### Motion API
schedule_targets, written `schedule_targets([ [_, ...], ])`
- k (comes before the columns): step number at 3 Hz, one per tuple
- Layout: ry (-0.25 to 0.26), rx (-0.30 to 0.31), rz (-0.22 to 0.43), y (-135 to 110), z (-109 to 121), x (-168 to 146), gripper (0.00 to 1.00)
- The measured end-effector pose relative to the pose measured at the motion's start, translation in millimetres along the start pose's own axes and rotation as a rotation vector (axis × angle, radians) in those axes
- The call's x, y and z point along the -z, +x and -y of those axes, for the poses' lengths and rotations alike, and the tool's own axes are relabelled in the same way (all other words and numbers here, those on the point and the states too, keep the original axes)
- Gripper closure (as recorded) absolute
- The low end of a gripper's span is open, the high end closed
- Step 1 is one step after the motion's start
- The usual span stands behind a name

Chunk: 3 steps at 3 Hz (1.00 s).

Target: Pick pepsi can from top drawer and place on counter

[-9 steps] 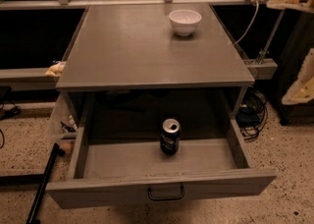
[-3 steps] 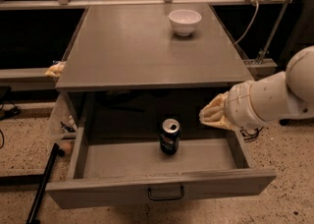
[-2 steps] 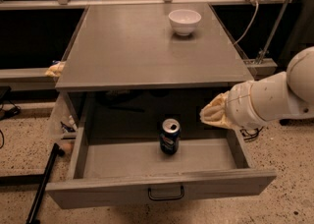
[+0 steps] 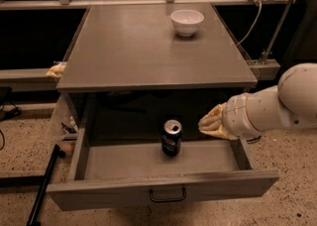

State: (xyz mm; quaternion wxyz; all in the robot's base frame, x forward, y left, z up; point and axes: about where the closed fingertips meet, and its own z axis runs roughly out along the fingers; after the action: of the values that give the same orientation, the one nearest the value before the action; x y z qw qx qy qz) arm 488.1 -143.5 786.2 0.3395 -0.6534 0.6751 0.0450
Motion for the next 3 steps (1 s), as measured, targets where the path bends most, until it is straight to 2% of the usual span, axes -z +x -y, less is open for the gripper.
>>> schedule_targets([
  [2,0.009,-0.054,0.068,6.7,-2.1,-36.7,0.35],
  [3,0.015,-0.078,0.105,6.3,-0.6,-53.5,0.30],
])
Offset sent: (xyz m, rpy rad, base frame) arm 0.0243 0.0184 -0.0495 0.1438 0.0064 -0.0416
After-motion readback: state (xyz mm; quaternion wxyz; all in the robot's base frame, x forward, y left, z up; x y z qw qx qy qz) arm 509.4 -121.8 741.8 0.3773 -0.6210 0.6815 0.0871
